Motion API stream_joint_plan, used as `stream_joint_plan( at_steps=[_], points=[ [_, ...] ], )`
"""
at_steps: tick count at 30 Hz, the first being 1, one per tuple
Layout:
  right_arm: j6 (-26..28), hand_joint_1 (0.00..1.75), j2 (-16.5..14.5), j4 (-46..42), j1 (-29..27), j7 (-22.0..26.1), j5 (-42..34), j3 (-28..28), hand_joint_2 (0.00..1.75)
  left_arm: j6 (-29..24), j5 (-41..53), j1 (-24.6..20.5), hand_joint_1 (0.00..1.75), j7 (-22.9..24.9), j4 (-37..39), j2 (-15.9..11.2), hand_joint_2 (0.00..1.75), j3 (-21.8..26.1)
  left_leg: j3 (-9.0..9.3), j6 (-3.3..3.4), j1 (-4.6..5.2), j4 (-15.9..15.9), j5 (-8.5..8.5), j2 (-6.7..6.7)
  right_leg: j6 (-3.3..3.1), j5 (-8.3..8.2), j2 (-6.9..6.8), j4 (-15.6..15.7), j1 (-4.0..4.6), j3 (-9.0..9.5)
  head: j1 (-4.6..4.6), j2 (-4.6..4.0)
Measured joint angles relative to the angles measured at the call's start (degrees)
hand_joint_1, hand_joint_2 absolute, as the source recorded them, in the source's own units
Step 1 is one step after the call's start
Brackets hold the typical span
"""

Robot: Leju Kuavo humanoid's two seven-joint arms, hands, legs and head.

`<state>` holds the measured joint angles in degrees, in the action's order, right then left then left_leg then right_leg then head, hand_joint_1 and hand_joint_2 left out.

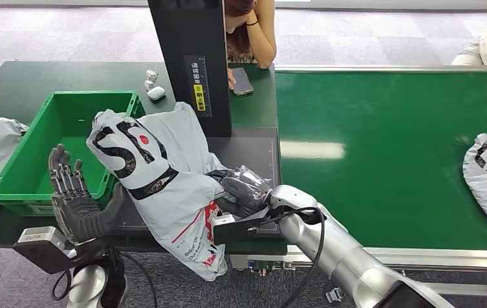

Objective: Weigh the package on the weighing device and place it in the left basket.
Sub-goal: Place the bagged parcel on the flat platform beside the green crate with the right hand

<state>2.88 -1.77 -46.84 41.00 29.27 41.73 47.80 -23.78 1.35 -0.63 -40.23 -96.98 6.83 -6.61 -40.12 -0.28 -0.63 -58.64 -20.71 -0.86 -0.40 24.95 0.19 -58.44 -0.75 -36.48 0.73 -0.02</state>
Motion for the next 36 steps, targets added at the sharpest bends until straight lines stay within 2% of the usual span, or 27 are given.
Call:
stream_joint_plan(
  at_steps=[6, 16, 21, 23, 25, 29, 33, 36],
  points=[
    [-0.70, 1.75, -0.39, 2.26, 1.63, -0.41, -0.07, 3.15, 1.75, -1.36, 0.06, 0.55, 0.00, 0.00, -3.18, -0.01, 1.75, 0.01, -0.01, 0.04, 0.01, 0.00, 0.03, -0.02, 0.03, -0.03, -0.01, 0.01, 0.00, 0.01, 0.01, 0.00],
    [-0.87, 1.75, -0.66, 3.75, 2.13, -0.45, -0.07, 4.56, 1.75, -1.69, 0.06, 0.77, 0.00, 0.01, -4.57, -0.01, 1.75, 0.01, -0.01, 0.04, 0.02, 0.00, 0.03, -0.02, 0.02, -0.04, -0.01, 0.00, 0.00, 0.00, 0.01, 0.00],
    [-3.03, 1.75, -0.85, 5.22, 3.24, -3.01, 0.58, 5.87, 1.75, -6.12, 0.17, 1.34, 0.00, -0.01, -6.99, -0.01, 1.75, 0.01, -0.01, 0.03, 0.02, 0.00, 0.03, 0.00, 0.02, -0.04, 0.00, 0.00, 0.01, 0.00, 0.01, 0.00],
    [-2.56, 1.75, -1.12, 6.42, 3.97, -5.57, 2.02, 6.68, 1.75, -7.90, 0.37, 1.69, 0.00, 0.00, -8.14, -0.01, 1.75, 0.01, -0.01, 0.04, 0.02, 0.00, 0.04, -0.01, 0.02, -0.05, 0.00, 0.00, 0.01, 0.00, 0.00, 0.00],
    [-0.11, 1.75, -1.70, 8.72, 5.30, -10.19, 4.97, 7.94, 1.75, -9.45, 0.69, 2.31, 0.00, 0.00, -9.49, -0.01, 1.75, 0.01, 0.00, 0.04, 0.02, 0.00, 0.04, 0.03, 0.01, -0.05, 0.02, 0.00, 0.01, -0.02, 0.02, 0.00],
    [9.02, 1.75, -2.28, 13.12, 7.60, -20.73, 11.50, 9.83, 1.75, -10.72, 0.65, 3.52, 0.00, 0.00, -11.14, 0.01, 1.75, 0.01, 0.00, 0.03, 0.01, 0.00, 0.07, -0.05, 0.02, -0.04, -0.05, 0.01, 0.00, -0.03, 0.00, 0.00],
    [20.10, 1.75, -2.43, 16.32, 8.31, -32.97, 13.08, 9.11, 1.75, -10.33, 1.53, 4.08, 0.00, -0.01, -11.27, 0.18, 1.75, -0.16, -0.01, 0.07, 0.01, -0.01, 0.10, -0.03, 0.08, -0.10, -0.04, 0.02, -0.04, -0.06, 0.00, 0.00],
    [23.12, 1.75, -2.41, 18.63, 9.02, -38.74, 13.37, 6.90, 1.75, -10.40, 2.30, 4.08, 0.00, 0.01, -10.99, 0.39, 1.75, -0.57, -0.02, 0.09, 0.02, -0.01, 0.11, 0.00, 0.15, -0.15, -0.02, 0.03, -0.06, -0.06, 0.01, 0.00]
  ],
)
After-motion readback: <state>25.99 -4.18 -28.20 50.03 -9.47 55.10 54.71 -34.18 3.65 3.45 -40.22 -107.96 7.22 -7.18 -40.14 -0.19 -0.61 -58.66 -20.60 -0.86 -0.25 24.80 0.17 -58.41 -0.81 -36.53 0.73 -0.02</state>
